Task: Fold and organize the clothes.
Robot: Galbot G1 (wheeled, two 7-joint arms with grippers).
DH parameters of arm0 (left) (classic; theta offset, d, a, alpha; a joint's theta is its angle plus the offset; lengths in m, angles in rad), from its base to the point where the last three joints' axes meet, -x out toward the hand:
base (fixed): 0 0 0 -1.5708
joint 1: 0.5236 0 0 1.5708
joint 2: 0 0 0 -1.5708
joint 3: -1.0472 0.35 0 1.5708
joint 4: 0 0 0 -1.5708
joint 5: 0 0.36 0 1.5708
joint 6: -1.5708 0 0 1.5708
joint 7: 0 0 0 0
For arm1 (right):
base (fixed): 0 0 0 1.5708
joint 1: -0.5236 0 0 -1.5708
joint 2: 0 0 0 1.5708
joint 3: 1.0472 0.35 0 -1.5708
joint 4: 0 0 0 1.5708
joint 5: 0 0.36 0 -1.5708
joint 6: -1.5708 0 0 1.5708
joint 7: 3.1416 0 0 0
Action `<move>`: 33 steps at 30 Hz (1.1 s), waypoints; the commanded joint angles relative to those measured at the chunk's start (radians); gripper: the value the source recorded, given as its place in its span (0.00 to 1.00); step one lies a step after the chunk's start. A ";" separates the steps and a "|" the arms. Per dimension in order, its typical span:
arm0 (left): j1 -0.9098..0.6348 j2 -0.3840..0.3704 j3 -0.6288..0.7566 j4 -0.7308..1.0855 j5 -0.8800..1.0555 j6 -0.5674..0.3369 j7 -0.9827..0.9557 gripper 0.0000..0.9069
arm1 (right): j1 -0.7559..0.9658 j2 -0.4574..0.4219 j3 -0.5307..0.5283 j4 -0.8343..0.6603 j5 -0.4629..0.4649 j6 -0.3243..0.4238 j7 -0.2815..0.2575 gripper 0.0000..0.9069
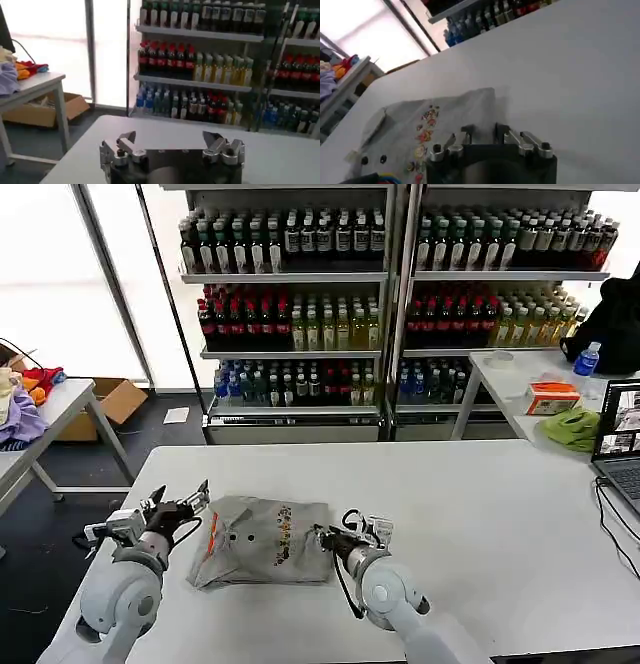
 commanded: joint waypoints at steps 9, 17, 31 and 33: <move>0.008 -0.007 -0.019 -0.004 0.004 0.000 -0.003 1.00 | -0.016 -0.017 0.024 0.023 -0.053 -0.002 -0.022 0.00; 0.006 -0.020 -0.014 -0.005 0.011 0.000 -0.002 1.00 | -0.035 -0.115 0.103 0.065 -0.064 -0.004 -0.046 0.00; 0.003 -0.048 0.002 -0.014 0.024 0.000 -0.001 1.00 | -0.004 -0.259 0.183 -0.046 -0.223 -0.004 -0.125 0.00; 0.004 -0.051 0.001 -0.018 0.024 0.000 -0.001 1.00 | 0.003 -0.267 0.190 -0.073 -0.234 -0.004 -0.136 0.00</move>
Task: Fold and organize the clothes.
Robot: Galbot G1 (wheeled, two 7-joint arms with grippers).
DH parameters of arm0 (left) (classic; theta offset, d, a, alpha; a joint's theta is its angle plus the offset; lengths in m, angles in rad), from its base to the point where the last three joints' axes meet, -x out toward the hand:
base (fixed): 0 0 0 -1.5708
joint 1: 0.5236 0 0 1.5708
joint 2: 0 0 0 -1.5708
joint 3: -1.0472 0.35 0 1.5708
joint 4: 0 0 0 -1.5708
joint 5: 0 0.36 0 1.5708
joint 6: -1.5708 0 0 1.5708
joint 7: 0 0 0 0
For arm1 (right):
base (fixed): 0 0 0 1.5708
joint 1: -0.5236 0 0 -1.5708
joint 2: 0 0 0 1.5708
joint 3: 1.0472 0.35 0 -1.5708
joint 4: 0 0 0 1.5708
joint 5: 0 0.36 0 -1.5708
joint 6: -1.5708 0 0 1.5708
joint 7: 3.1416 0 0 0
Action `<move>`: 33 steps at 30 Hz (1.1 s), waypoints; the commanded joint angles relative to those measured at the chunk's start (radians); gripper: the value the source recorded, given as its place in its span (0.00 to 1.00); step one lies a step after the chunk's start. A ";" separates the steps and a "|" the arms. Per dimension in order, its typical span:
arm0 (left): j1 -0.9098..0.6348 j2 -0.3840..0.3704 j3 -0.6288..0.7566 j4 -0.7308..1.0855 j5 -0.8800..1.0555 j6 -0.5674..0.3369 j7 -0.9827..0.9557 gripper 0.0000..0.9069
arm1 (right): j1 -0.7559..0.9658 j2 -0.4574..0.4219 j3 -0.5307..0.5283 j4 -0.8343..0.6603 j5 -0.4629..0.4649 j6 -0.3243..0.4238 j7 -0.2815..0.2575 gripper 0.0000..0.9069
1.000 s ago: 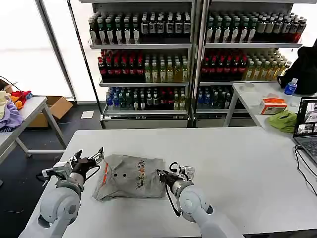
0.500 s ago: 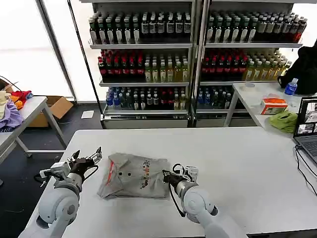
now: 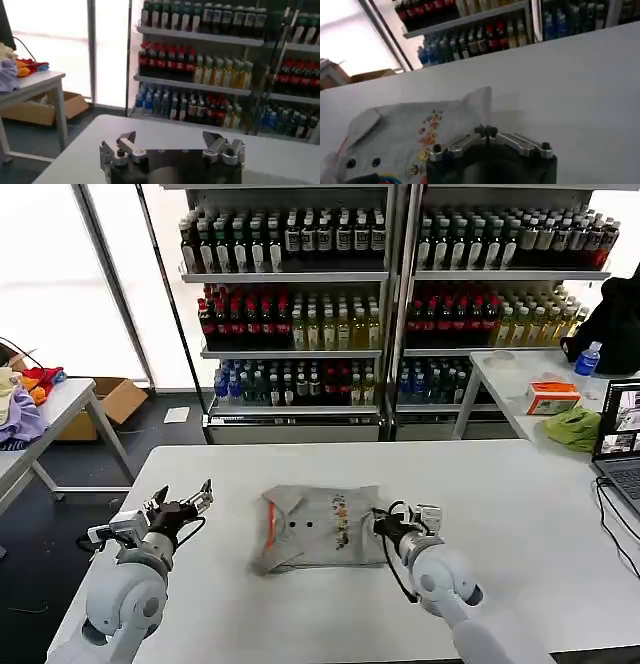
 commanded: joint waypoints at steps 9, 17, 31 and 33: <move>0.007 -0.008 0.001 -0.011 0.003 0.000 0.002 1.00 | 0.032 -0.095 0.080 -0.134 -0.165 0.002 -0.070 0.92; 0.011 -0.013 0.005 -0.015 0.003 0.000 0.003 1.00 | -0.063 -0.088 0.148 0.044 -0.294 0.026 -0.048 1.00; 0.030 -0.014 0.010 -0.030 0.013 0.001 0.004 1.00 | -0.266 -0.218 0.093 0.353 -0.017 -0.005 0.042 1.00; 0.037 -0.016 0.010 -0.033 0.016 0.000 0.004 1.00 | -0.272 -0.218 0.091 0.355 0.024 -0.005 0.058 1.00</move>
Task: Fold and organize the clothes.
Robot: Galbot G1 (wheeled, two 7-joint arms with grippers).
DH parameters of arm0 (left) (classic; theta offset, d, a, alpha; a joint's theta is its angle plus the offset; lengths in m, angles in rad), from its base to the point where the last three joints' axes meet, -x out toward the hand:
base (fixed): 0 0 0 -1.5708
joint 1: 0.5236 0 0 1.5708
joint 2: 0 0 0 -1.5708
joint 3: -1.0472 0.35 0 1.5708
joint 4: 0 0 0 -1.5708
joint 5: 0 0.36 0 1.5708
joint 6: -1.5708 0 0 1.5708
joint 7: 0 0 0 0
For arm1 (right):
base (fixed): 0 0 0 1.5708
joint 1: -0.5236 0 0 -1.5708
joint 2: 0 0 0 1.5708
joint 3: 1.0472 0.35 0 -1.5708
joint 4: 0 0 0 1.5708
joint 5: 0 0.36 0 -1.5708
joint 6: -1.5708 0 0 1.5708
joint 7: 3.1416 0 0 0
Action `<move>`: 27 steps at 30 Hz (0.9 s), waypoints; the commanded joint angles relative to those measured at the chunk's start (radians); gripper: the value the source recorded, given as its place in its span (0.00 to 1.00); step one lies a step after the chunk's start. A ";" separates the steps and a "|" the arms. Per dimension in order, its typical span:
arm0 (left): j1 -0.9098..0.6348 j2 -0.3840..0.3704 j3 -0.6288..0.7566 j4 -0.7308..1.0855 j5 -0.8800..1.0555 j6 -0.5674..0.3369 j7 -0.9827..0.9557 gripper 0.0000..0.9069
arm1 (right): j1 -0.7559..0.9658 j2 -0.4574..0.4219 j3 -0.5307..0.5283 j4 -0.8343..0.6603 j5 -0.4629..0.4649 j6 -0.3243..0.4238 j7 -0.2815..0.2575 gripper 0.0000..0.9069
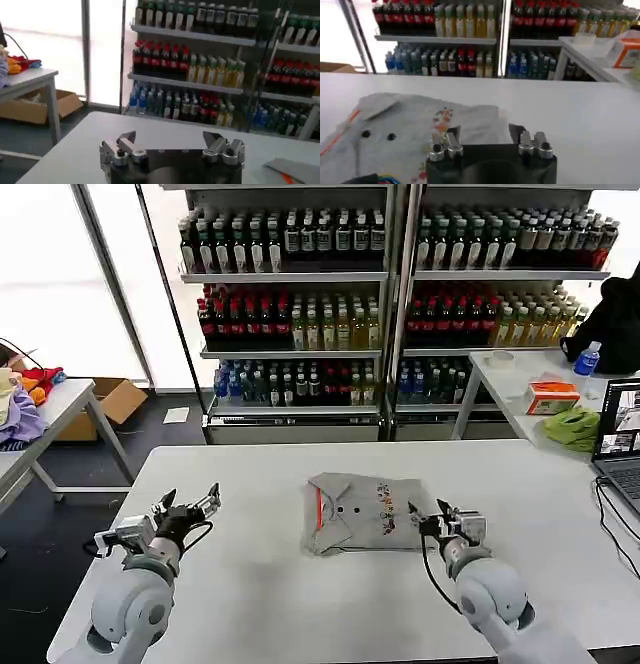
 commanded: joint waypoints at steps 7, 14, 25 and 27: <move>0.022 -0.003 0.000 -0.010 0.011 0.000 0.002 1.00 | -0.142 -0.050 -0.012 0.169 0.247 -0.004 0.094 1.00; 0.028 -0.003 -0.001 -0.011 0.014 0.000 0.003 1.00 | -0.136 -0.030 -0.008 0.145 0.269 -0.004 0.110 1.00; 0.044 -0.004 -0.004 -0.013 0.017 -0.004 0.008 1.00 | -0.136 -0.007 0.011 0.078 0.270 -0.002 0.112 1.00; 0.046 -0.006 -0.003 -0.012 0.018 -0.005 0.009 1.00 | -0.140 -0.004 0.015 0.077 0.265 -0.002 0.111 1.00</move>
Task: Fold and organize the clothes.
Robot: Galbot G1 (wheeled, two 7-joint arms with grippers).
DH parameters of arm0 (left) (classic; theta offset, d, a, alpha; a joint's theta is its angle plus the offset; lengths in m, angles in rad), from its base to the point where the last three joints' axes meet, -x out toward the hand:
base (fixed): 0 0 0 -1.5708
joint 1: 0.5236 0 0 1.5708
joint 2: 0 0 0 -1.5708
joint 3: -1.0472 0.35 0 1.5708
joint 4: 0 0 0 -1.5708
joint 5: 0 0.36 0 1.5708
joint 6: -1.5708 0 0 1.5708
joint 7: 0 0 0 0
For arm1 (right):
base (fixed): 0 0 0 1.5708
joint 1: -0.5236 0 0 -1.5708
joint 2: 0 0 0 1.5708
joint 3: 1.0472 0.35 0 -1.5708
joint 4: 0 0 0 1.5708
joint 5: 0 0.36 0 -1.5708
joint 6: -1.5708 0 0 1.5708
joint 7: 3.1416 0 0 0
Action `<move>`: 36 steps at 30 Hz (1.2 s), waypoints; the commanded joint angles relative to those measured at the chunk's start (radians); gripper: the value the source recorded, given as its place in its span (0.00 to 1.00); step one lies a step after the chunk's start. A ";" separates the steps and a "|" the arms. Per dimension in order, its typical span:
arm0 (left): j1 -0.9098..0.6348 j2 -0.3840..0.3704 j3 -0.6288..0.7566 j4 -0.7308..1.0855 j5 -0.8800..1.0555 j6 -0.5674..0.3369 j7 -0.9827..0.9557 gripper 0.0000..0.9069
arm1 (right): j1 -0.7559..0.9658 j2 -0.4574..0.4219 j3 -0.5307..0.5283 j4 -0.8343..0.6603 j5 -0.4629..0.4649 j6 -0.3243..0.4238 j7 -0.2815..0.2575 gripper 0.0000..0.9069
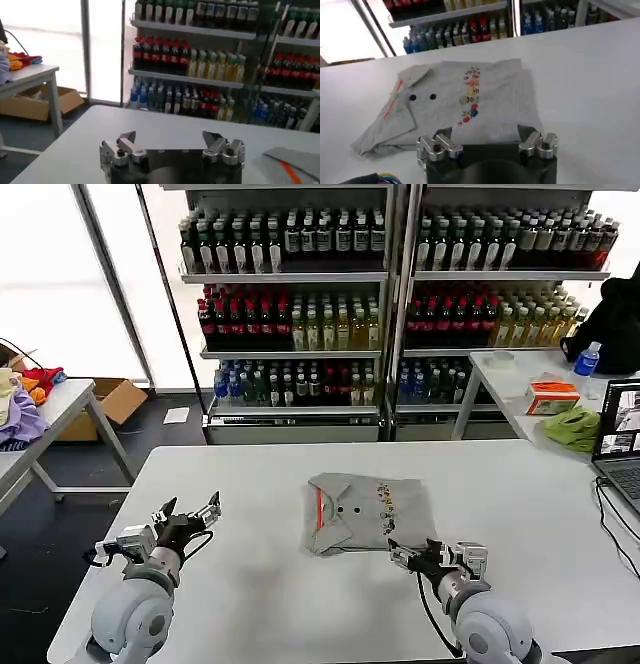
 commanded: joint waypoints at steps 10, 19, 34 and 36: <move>0.007 -0.006 0.005 0.005 0.005 -0.001 0.006 1.00 | -0.010 0.019 0.016 -0.055 0.025 0.000 0.010 1.00; 0.010 -0.003 -0.001 0.004 0.005 -0.001 0.006 1.00 | 0.006 0.025 0.030 -0.040 0.054 0.000 0.014 1.00; 0.052 -0.037 -0.058 -0.024 0.100 -0.078 0.038 1.00 | 0.199 0.060 0.057 -0.072 -0.530 0.054 -0.132 1.00; 0.065 -0.045 -0.065 -0.027 0.158 -0.116 0.055 1.00 | 0.150 0.074 0.102 -0.055 -0.562 0.066 -0.127 1.00</move>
